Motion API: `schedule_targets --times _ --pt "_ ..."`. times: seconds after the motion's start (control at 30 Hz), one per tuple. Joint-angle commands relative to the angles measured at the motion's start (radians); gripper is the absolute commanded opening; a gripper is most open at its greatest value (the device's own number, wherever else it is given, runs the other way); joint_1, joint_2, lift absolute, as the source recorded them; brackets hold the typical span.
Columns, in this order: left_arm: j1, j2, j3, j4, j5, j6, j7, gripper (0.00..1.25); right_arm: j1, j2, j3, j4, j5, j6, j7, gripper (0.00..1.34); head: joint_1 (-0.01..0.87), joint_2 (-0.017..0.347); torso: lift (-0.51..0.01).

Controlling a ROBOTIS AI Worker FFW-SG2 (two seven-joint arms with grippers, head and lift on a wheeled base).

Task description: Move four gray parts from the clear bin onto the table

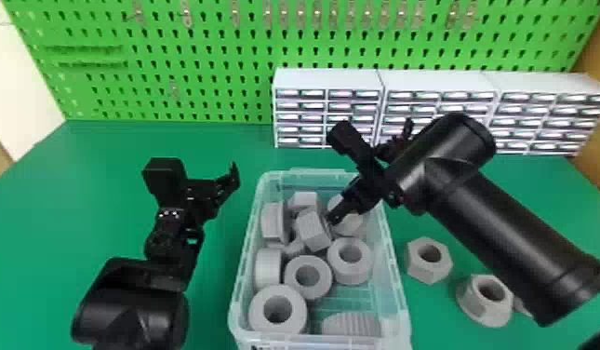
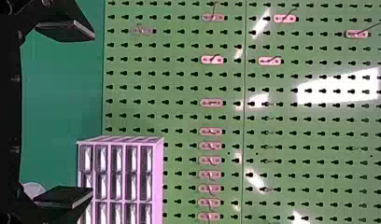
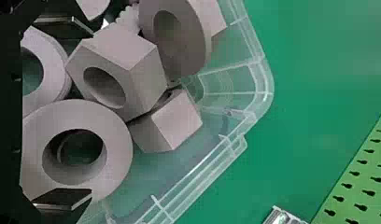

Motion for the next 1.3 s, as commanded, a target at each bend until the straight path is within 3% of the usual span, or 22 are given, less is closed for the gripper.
schedule_targets --times 0.0,1.27 --pt "-0.003 0.0 -0.002 -0.001 0.0 -0.002 0.0 1.13 0.002 -0.002 0.018 0.012 -0.004 -0.009 0.003 1.23 0.693 0.072 -0.052" --pt "-0.029 0.0 -0.021 0.014 0.008 -0.009 0.0 1.13 0.003 -0.007 0.058 0.083 -0.042 -0.056 0.005 1.23 0.693 0.072 -0.052"
